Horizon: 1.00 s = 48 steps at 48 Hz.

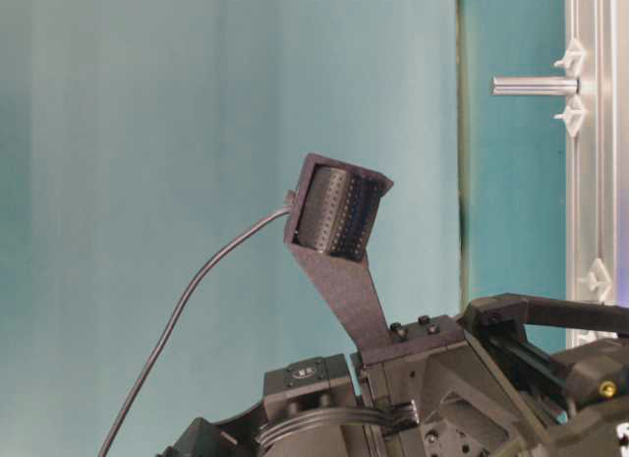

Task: Insert the large gear onto the shaft.
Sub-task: 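Lift the blue gear off the table with the left gripper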

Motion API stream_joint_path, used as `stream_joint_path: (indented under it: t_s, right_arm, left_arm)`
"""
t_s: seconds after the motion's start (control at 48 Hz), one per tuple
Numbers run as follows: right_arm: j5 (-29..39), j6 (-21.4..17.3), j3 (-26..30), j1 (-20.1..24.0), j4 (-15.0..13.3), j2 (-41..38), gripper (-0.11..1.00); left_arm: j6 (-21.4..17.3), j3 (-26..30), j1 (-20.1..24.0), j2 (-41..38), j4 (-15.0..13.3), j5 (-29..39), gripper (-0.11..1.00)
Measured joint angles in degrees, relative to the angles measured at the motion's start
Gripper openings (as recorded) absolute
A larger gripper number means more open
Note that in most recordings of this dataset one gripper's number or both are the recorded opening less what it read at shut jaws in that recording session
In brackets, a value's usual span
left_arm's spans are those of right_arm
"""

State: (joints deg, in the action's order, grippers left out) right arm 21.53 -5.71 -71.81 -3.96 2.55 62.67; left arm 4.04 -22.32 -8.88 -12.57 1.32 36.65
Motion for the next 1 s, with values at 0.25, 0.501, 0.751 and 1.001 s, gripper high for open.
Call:
stream_joint_path:
  t_s: [0.25,0.501,0.751,1.001]
  right_arm:
    - [0.0,-0.1,0.0,0.1,0.0,-0.1,0.1]
    - [-0.1,-0.1,0.0,0.0,0.0,0.0,0.1]
    - [0.0,-0.1,0.0,0.1,0.0,0.0,0.1]
    - [0.0,-0.1,0.0,0.1,0.0,-0.1,0.1]
  left_arm:
    - [0.3,0.4,0.0,-0.6,0.0,0.2,0.91]
    - [0.4,0.5,-0.4,-0.6,0.0,0.4,0.91]
    - [0.4,0.6,-0.4,-0.7,0.2,0.5,0.92]
    - [0.4,1.1,-0.9,-1.8,0.3,1.2,0.93]
